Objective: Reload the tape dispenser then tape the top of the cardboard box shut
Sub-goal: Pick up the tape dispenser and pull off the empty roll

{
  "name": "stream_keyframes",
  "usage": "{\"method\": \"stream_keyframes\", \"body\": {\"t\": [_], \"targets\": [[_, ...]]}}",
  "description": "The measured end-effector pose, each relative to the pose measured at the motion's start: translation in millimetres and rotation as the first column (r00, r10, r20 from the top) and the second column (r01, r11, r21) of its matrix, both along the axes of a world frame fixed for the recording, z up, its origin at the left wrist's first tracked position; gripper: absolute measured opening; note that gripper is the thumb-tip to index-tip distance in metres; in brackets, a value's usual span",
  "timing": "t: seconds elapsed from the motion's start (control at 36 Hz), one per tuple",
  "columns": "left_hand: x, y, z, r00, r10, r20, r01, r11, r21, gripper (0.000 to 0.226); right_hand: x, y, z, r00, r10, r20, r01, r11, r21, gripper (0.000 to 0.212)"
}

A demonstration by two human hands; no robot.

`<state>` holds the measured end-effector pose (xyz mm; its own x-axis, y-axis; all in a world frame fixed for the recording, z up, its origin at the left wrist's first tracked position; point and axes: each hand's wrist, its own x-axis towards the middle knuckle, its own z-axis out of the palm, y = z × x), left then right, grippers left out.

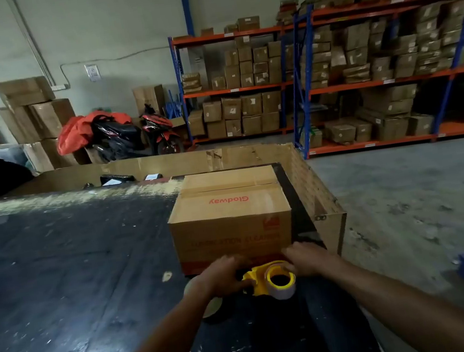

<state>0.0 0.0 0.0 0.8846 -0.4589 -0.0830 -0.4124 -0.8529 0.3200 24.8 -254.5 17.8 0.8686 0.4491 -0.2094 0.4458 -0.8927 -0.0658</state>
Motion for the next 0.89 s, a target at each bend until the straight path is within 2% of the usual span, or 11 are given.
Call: {"method": "stream_keyframes", "body": {"t": [0.08, 0.17, 0.31, 0.44, 0.67, 0.81, 0.89], "targets": [[4.5, -7.4, -22.4, 0.998, 0.023, -0.058, -0.021, 0.999, 0.030, 0.073, 1.8, -1.9, -15.4, 0.998, -0.002, -0.061, 0.002, 1.000, -0.009, 0.036], [2.9, -13.9, -36.3, 0.989, 0.095, -0.114, -0.094, 0.995, 0.017, 0.083, 1.3, -1.2, -26.8, 0.995, -0.007, -0.095, 0.006, 1.000, -0.016, 0.045], [3.8, -22.4, -48.6, 0.984, 0.150, -0.091, -0.154, 0.987, -0.039, 0.078, 8.3, -3.8, -40.4, 0.996, 0.000, -0.087, 0.002, 1.000, 0.021, 0.052], [4.0, -25.3, -53.1, 0.972, 0.214, -0.099, -0.220, 0.974, -0.048, 0.060, 13.5, -6.3, -53.6, 0.996, 0.008, -0.084, -0.003, 0.998, 0.059, 0.045], [-2.3, -28.3, -54.4, 0.977, 0.182, -0.108, -0.187, 0.982, -0.032, 0.055, 17.9, -3.7, -59.8, 0.995, 0.014, -0.101, -0.007, 0.998, 0.068, 0.030], [-10.8, -30.2, -51.5, 0.987, 0.140, -0.076, -0.143, 0.989, -0.035, 0.058, 12.0, -0.7, -54.6, 0.988, 0.064, -0.142, -0.061, 0.998, 0.031, 0.039], [-16.9, -28.5, -46.5, 0.993, 0.115, -0.005, -0.115, 0.991, -0.074, 0.055, 8.3, 4.0, -47.0, 0.982, 0.032, -0.185, -0.026, 0.999, 0.036, 0.042]]}}
